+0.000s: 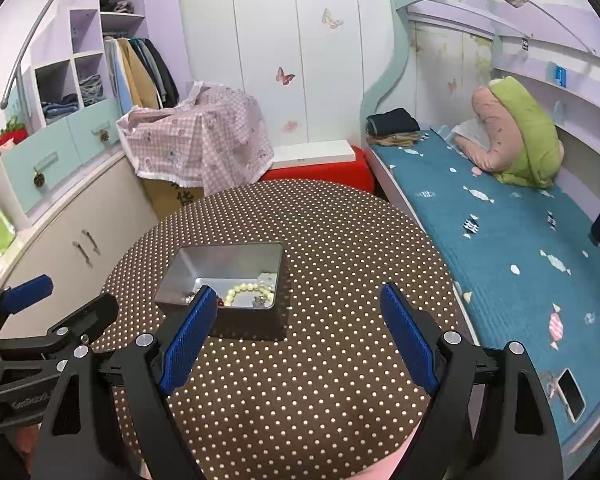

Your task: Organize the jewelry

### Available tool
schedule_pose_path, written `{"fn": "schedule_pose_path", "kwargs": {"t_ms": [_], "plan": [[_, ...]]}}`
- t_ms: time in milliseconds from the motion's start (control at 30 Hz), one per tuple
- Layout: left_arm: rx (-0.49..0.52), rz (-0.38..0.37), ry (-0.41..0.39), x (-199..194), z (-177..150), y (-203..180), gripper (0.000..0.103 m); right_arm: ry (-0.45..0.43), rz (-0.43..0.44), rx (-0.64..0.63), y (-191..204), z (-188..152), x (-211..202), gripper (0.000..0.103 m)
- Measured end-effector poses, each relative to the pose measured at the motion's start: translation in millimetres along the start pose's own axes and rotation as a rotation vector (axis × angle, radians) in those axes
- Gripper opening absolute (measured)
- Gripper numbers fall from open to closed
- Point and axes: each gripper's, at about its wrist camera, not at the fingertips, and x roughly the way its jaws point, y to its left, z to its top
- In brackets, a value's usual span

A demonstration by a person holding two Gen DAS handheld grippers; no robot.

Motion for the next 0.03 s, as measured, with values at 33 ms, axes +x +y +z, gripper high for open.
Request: {"fn": "schedule_pose_path", "kwargs": {"t_ms": [33], "plan": [[0.0,0.0,0.001,0.3,0.2,-0.4,0.096,0.002,0.0,0.0,0.0,0.0,0.7,0.081]]}}
